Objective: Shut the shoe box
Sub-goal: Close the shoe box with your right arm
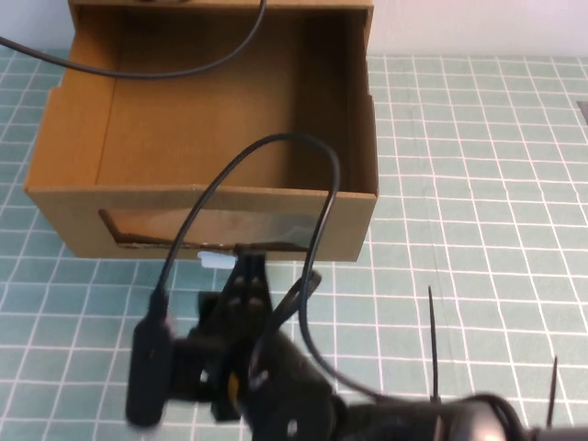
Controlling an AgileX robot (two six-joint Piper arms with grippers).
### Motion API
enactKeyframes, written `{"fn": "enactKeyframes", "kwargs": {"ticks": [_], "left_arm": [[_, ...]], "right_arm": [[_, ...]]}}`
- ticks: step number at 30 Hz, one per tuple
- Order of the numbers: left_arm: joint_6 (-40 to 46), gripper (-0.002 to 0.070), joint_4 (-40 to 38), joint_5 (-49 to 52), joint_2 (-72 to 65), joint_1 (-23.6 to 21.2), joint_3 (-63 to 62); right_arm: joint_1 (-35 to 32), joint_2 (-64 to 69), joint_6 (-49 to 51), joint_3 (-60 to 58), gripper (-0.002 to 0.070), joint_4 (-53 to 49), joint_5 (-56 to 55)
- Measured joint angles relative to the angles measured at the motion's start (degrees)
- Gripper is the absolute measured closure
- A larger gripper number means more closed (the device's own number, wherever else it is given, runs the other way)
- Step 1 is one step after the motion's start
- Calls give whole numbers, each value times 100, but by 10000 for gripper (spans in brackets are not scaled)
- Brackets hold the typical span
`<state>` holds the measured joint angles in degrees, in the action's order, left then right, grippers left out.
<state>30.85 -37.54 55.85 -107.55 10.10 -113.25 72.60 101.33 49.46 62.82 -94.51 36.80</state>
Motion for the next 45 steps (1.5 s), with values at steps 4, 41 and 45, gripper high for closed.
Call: {"fn": "enactKeyframes", "kwargs": {"ticks": [4, 41, 45], "left_arm": [[0, 680, -12, 0, 0, 0, 0], [13, 680, -108, 15, -8, 0, 0], [13, 680, -120, 15, -8, 0, 0]], "right_arm": [[-342, 126, 190, 169, 690, -10, 14], [-1933, 1371, 312, 2720, 690, 25, -1651], [-1851, 1285, -154, 2737, 690, 628, -1594]]}}
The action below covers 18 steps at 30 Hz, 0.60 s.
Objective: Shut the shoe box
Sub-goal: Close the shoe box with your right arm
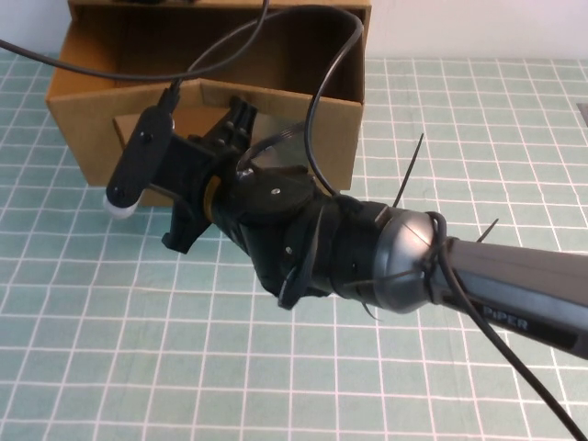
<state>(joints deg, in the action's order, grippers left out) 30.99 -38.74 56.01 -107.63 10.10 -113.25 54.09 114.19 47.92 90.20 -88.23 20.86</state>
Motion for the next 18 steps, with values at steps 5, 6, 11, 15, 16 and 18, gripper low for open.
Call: {"fn": "enactKeyframes", "kwargs": {"ticks": [5, 6, 11, 15, 16, 18], "left_arm": [[0, 680, 0, -9, 0, 0, 0], [0, 680, 0, -9, 0, 0, 0], [0, 680, 0, 1, 0, 0, 0], [0, 680, 0, 11, 0, 0, 0], [0, 680, 0, 12, 0, 0, 0], [0, 680, 0, 23, 0, 0, 0]], "right_arm": [[212, -187, -2173, 63, 690, 2201, 612], [241, -214, -2664, 73, 690, 2616, 795], [412, -264, -3958, 73, 690, 4292, 1432], [500, -273, -4110, 73, 690, 4551, 1415], [500, -273, -4110, 73, 690, 4523, 1389], [500, -273, -4110, 73, 690, 4418, 1353]]}}
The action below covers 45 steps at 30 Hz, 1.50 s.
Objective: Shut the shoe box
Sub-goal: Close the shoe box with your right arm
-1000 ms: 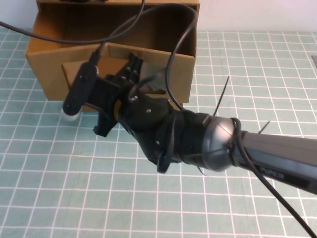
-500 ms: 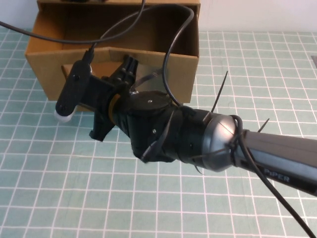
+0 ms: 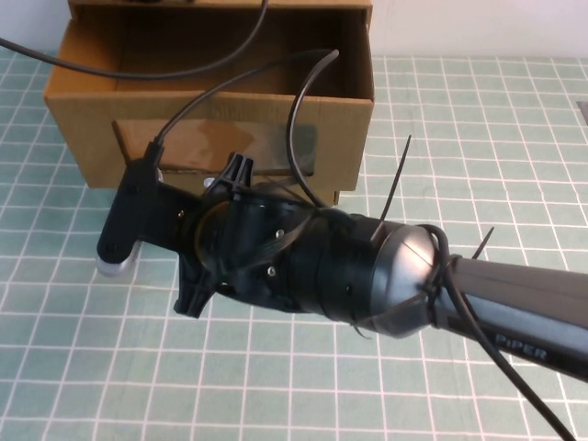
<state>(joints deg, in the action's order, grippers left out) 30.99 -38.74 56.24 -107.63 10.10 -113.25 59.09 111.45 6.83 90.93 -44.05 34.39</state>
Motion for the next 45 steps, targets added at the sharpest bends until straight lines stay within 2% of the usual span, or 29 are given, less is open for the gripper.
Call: {"fn": "enactKeyframes", "kwargs": {"ticks": [5, 11, 16, 32, 45], "left_arm": [[0, 680, 0, 0, 0, 0, 0], [0, 680, 0, 0, 0, 0, 0], [0, 680, 0, 0, 0, 0, 0], [141, 680, -206, 48, 0, 0, 0], [175, 680, -220, 55, -5, 0, 0]], "right_arm": [[-12, 165, 736, 0, 690, -1178, -133], [-118, 572, 2923, 0, 690, -3575, -169], [-311, 653, 3873, -10, 690, -4707, -322], [-1050, 837, 4124, 213, 690, -5038, -920], [-1266, 1111, 4251, 595, 691, -5038, -1172]]}}
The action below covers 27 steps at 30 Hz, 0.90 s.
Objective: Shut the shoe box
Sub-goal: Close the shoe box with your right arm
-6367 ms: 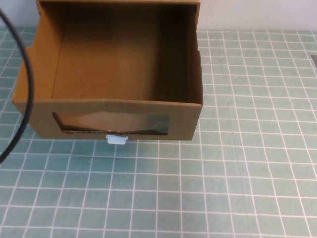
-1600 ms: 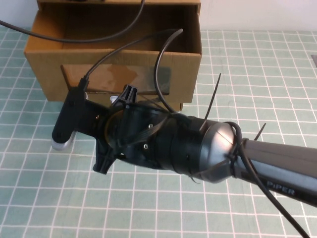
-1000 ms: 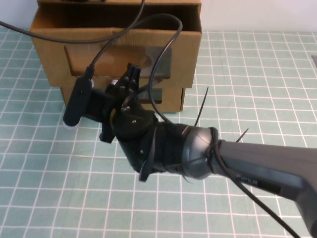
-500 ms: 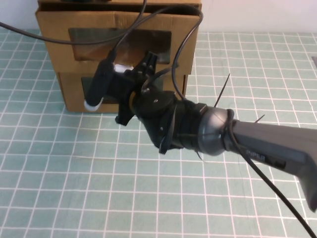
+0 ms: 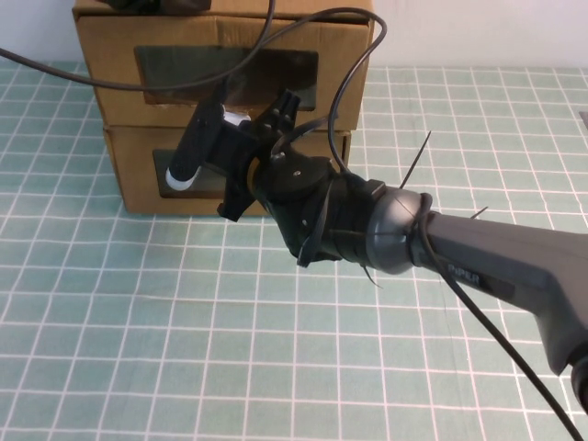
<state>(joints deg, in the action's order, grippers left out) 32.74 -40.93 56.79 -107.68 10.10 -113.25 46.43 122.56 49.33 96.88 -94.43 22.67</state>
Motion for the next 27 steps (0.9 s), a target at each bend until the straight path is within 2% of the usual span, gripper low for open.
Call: {"fn": "enactKeyframes", "kwargs": {"ticks": [13, 19, 22, 27], "left_arm": [[33, 680, 22, 70, 320, 0, 0], [45, 680, 43, 175, 682, 0, 0], [45, 680, 83, 308, 922, 0, 0], [45, 680, 106, 581, 1406, 0, 0]], "right_arm": [[203, -577, -153, 0, 691, 1139, -357], [213, -1203, -293, 34, 690, 2237, -184], [218, -1466, -851, 34, 691, 3107, -19], [227, -1948, -2567, 34, 690, 4563, 1023]]}}
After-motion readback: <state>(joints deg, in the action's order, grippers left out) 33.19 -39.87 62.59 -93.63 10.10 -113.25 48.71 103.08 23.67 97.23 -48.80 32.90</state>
